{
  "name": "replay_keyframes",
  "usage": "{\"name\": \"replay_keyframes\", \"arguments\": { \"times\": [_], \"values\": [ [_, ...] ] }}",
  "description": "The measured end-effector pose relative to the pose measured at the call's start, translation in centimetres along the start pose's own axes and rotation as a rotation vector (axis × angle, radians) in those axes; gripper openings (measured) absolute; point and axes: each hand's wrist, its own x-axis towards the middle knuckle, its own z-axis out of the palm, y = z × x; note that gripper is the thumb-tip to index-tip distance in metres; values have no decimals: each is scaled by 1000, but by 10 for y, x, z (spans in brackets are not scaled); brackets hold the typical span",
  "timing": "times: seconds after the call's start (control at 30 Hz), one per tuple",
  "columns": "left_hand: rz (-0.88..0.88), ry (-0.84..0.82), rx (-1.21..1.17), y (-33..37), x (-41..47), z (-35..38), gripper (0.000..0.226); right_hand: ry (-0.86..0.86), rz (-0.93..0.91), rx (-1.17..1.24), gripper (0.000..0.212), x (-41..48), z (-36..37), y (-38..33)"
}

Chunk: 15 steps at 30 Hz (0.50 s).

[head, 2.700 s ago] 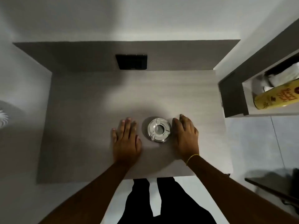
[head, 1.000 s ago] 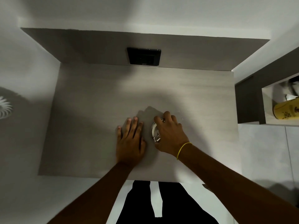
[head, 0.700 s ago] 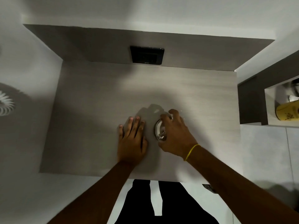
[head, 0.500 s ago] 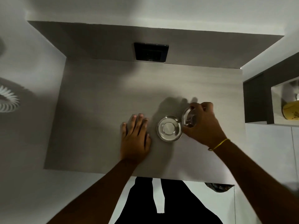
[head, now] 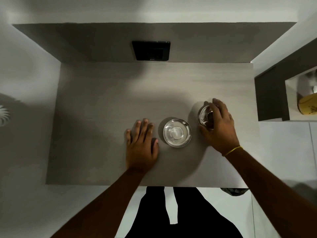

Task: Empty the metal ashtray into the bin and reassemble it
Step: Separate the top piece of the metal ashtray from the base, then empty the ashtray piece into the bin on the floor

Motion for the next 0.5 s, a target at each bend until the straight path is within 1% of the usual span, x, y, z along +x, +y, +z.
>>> {"name": "replay_keyframes", "arguments": {
  "times": [0.03,0.1,0.13,0.17,0.23,0.3,0.4,0.5],
  "values": [
    [2,5,-5,0,-1,0,62,69,-8,4,76,-8,1,-3],
    [11,5,3,-2,-1,0,62,265,-27,90,52,-29,10,-14],
    [12,-1,9,-2,-1,1,63,336,3,187,38,-39,17,-23],
    [13,-9,17,-2,-1,1,63,365,76,305,28,-48,23,-35],
    [8,-15,20,-2,0,3,64,329,268,475,19,-56,37,-56],
    [1,-32,23,-2,0,2,66,254,367,477,18,-56,51,-68],
    [4,-85,20,0,1,-3,69,164,375,400,14,-50,59,-74],
    [7,-132,-38,2,-9,-10,69,193,356,463,18,-45,55,-69]
  ]
}}
